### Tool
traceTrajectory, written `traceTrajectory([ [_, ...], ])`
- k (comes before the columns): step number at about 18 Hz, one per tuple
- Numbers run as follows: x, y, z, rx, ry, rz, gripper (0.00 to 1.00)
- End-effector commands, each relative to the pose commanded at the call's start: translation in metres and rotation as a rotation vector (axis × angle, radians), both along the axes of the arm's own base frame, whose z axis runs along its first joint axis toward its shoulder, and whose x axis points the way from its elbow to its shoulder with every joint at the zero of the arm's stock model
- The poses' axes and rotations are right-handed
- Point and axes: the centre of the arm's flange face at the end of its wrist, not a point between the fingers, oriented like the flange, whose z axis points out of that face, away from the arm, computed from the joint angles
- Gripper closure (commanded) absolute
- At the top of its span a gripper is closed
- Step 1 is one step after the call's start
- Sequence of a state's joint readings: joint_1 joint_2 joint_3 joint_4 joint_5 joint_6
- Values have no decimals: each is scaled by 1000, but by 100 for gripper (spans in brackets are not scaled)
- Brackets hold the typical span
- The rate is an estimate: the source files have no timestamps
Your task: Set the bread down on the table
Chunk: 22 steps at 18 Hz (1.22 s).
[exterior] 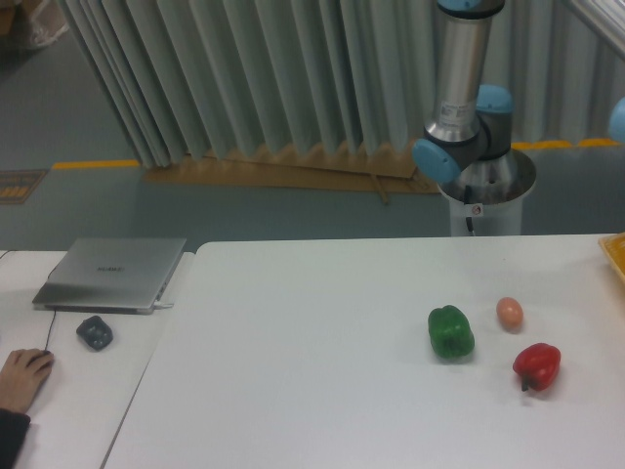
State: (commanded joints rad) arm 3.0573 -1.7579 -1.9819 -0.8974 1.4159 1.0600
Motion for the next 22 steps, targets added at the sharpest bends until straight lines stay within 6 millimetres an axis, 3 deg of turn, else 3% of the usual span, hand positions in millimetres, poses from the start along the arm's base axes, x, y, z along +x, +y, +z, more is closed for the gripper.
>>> traceTrajectory([
  [7, -6, 4, 10, 5, 16, -5, 79],
  [11, -14, 5, 24, 4, 17, -11, 79],
  [16, -21, 11, 86, 28, -32, -11, 79],
  [20, -1, 29, 132, 130, -46, 17, 79],
  [22, 14, 53, 145, 158, -38, 36, 79],
])
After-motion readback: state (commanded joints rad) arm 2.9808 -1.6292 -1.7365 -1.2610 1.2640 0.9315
